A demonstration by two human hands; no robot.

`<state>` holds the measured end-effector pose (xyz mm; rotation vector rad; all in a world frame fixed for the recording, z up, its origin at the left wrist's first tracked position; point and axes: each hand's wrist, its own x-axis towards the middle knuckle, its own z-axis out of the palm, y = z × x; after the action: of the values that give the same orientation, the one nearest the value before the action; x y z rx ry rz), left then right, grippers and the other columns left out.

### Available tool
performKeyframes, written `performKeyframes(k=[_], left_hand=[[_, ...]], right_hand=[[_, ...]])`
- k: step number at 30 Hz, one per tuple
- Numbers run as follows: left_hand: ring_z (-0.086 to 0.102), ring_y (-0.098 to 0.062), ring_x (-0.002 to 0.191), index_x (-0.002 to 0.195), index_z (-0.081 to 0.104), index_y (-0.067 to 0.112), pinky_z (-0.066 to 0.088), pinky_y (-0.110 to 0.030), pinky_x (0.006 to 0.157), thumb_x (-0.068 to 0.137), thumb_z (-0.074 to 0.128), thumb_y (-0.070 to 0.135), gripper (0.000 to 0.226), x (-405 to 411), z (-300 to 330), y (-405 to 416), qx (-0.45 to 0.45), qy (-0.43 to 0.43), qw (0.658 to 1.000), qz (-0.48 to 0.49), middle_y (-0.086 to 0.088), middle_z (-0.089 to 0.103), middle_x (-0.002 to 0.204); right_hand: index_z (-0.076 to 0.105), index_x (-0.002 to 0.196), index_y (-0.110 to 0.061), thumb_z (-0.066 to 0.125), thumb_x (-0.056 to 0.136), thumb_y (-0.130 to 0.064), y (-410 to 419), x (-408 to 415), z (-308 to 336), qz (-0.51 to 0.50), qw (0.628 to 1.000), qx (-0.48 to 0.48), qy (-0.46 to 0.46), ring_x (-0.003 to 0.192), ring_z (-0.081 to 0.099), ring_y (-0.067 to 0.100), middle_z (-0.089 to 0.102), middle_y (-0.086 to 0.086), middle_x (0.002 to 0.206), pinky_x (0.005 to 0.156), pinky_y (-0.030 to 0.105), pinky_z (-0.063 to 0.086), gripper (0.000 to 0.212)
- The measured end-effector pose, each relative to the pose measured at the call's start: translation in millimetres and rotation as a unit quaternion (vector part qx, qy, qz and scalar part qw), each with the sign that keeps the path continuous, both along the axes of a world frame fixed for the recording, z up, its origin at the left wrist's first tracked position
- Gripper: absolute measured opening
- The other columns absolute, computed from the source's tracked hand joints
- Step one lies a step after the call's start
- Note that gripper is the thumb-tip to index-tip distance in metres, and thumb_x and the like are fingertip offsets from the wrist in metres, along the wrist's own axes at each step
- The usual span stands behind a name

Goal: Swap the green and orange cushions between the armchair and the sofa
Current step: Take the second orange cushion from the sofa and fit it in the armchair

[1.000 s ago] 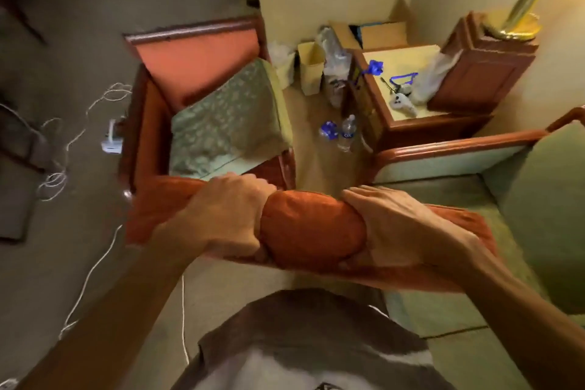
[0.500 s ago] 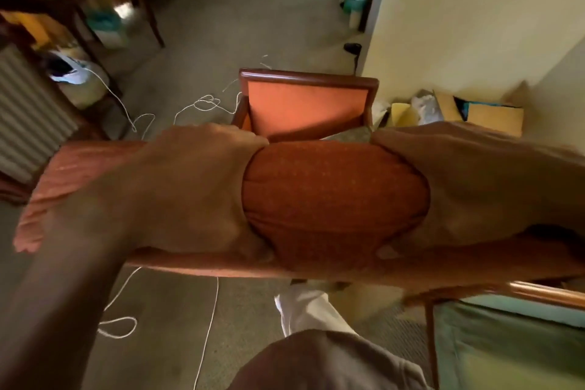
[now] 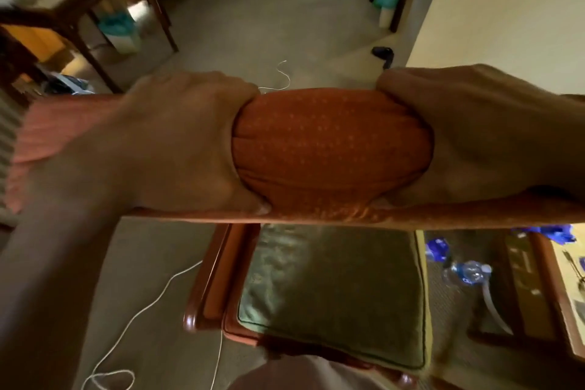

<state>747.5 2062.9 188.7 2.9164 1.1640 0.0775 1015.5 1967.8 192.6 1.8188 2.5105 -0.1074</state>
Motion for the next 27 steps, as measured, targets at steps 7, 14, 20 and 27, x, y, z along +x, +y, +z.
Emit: performKeyframes(k=[7,14,20,27], left_hand=[[0.064,-0.021,0.087,0.096,0.06,0.028,0.052,-0.037,0.081,0.043,0.071,0.08,0.075,83,-63,109,0.015,0.047,0.998,-0.027,0.008,0.064,0.093],[0.05,-0.02,0.116,0.124,0.053,0.02,0.038,-0.039,0.098,0.042,0.079,0.078,0.103,157,-238,217,-0.087,0.121,0.986,-0.069,0.003,0.058,0.124],[0.039,-0.027,0.124,0.142,0.033,0.022,0.033,-0.045,0.109,0.04,0.079,0.08,0.126,143,-394,274,-0.141,0.116,0.983,0.02,-0.006,0.042,0.137],[0.037,-0.032,0.127,0.148,0.034,0.029,0.029,-0.049,0.112,0.04,0.09,0.062,0.126,163,-418,306,-0.118,0.004,0.993,0.005,-0.011,0.04,0.137]], right_hand=[[0.042,0.133,-0.025,0.071,0.06,-0.077,111,58,-74,-0.065,0.992,-0.063,0.091,0.101,0.058,0.021,0.058,0.001,0.125,0.088,0.032,0.041,0.094],[0.038,0.138,-0.019,0.074,0.06,-0.078,185,119,-243,-0.14,0.98,-0.103,0.1,0.121,0.045,0.025,0.046,0.004,0.134,0.107,0.041,0.034,0.103],[0.017,0.153,-0.022,0.068,0.063,-0.079,232,117,-406,-0.208,0.966,-0.129,0.084,0.139,0.028,0.03,0.03,0.006,0.149,0.119,0.045,0.018,0.118],[0.013,0.154,-0.023,0.078,0.054,-0.074,281,132,-421,-0.25,0.958,-0.119,0.068,0.141,0.021,0.031,0.026,0.01,0.151,0.121,0.051,0.014,0.13]])
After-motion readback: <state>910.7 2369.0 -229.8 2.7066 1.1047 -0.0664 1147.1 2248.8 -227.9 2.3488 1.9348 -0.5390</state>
